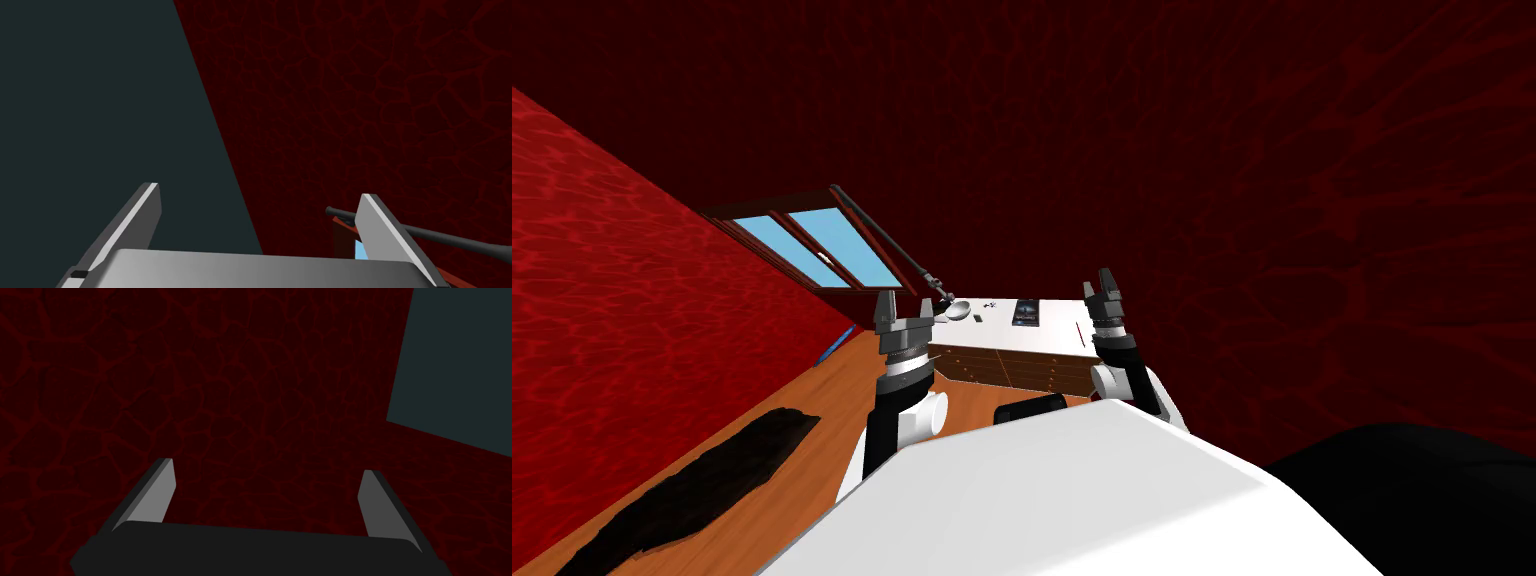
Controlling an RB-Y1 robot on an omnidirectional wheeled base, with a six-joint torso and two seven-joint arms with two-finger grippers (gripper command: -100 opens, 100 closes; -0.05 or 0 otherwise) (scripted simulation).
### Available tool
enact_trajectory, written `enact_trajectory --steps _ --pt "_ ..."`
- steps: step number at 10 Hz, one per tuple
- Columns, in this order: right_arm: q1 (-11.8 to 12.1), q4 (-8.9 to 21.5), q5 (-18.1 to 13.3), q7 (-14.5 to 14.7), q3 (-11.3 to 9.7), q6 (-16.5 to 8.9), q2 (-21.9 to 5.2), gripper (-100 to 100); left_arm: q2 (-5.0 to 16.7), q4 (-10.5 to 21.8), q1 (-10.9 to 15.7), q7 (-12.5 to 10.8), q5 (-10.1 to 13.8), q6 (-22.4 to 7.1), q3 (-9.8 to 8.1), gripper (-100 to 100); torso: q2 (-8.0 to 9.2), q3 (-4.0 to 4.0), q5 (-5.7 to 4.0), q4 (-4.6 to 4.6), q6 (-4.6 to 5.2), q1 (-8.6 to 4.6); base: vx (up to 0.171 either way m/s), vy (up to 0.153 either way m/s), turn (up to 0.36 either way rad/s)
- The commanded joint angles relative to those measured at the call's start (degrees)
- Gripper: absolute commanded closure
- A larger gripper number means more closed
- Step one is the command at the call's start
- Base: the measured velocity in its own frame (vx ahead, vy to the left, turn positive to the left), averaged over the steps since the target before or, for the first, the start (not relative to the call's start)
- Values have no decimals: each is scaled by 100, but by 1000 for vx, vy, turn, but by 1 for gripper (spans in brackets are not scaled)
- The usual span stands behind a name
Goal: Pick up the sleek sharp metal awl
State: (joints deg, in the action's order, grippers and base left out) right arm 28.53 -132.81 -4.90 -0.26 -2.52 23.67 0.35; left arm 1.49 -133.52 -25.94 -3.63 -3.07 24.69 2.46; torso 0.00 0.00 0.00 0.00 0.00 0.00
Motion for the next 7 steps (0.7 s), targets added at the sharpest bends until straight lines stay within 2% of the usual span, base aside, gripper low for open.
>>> enact_trajectory --steps 1,3,7 --pt "45 14 -21 -15 -8 -16 -175 -100 0 0 0 0 0 0 0 0 0 0 0 0 0 0 -6 8 93" --pt "152 45 -71 -52 -27 -55 -418 -100 0 0 0 0 0 0 0 0 5 3 1 1 -1 3 -21 16 125" --pt "526 164 -250 -181 -90 -195 -826 -100 0 0 1 0 0 0 1 0 16 9 3 4 -2 12 -38 33 255"
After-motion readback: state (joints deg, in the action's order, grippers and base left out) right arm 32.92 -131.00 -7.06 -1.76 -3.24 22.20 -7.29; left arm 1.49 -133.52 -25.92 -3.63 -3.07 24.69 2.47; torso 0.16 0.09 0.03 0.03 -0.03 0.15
